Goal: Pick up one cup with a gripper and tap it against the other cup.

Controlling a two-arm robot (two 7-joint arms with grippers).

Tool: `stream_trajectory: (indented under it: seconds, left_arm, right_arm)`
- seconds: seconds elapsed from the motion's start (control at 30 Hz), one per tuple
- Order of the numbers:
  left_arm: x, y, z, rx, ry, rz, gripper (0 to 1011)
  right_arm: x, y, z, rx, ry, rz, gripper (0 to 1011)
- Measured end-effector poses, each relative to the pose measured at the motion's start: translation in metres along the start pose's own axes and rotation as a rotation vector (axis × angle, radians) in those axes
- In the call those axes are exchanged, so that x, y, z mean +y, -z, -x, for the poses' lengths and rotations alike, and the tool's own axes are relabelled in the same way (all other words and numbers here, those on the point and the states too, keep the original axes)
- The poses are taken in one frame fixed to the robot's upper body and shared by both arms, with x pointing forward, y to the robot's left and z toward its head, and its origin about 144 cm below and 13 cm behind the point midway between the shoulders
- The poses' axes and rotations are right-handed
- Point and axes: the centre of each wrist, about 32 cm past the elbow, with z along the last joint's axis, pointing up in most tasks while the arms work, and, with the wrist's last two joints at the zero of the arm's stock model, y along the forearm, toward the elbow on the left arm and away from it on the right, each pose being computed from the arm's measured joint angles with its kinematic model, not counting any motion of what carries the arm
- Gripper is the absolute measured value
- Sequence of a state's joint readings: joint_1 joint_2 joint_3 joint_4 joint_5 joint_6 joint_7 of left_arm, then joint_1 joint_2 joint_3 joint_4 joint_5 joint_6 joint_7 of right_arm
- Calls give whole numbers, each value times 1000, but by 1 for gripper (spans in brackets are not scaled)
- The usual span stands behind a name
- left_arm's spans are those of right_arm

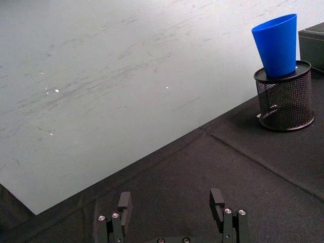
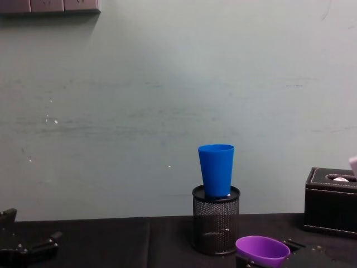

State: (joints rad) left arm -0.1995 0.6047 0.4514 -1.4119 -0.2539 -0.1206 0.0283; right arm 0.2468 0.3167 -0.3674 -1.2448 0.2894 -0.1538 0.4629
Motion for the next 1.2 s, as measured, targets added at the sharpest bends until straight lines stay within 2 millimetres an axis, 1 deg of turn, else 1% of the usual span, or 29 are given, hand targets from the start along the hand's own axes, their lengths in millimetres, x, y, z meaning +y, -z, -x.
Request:
stream_trajectory:
  seconds: [0.43,0.5,0.53,0.6,0.63,0.73,0.77,0.8,1.2]
  left_arm:
    - [0,0,0,0,0,0,1011]
    - [0,0,0,0,0,0,1012]
    - [0,0,0,0,0,0,1011]
    - [0,0,0,0,0,0,1011]
    - [0,0,0,0,0,0,1011]
    - [0,0,0,0,0,0,1011]
    - [0,0,0,0,0,0,1011]
    - [0,0,0,0,0,0,1011]
    - [0,0,0,0,0,0,1011]
  right_arm:
    - [0,0,0,-1,0,-1,738]
    - [0,0,0,-1,0,-1,765]
    - [0,0,0,-1,0,-1,809]
    - [0,0,0,-1,0,0,838]
    - [0,0,0,-1,0,0,885]
    - [0,0,0,-1,0,0,931]
    - [0,0,0,-1,1,0,982]
    - [0,0,0,-1,1,0,994]
    - [0,-1,0,-2,1,0,1003]
